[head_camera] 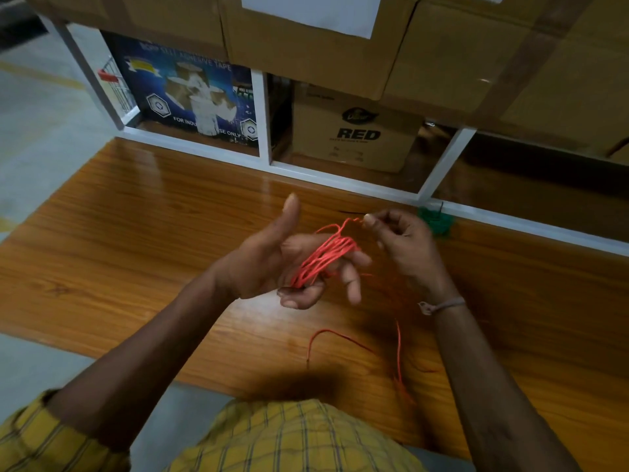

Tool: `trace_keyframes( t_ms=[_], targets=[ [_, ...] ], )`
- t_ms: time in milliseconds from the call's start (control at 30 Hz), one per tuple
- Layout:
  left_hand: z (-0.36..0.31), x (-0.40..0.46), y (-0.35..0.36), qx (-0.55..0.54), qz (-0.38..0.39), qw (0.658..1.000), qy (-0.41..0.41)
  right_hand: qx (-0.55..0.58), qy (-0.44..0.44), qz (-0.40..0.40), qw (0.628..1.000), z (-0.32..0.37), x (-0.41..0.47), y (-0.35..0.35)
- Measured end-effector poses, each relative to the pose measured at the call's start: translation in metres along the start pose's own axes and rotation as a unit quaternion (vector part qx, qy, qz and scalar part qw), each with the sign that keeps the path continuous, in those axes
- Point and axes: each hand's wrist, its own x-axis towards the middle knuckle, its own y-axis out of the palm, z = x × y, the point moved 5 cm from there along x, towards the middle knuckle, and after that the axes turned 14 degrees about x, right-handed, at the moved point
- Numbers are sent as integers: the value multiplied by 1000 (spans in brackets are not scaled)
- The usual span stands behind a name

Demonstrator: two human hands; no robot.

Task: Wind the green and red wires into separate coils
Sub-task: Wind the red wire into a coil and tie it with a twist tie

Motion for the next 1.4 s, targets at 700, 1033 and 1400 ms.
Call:
trace_keyframes(
  t_ms=[700,1033,1400],
  targets=[
    [6,-17,-92,196,-446,871,-58,-53,175,367,912,-33,-92,59],
    [52,-20,-73,396,-286,845,-220,78,163,513,839,41,-100,22],
    [52,-7,-20,152,-96,971,-160,338,109,219,909,36,-36,-38]
  ],
)
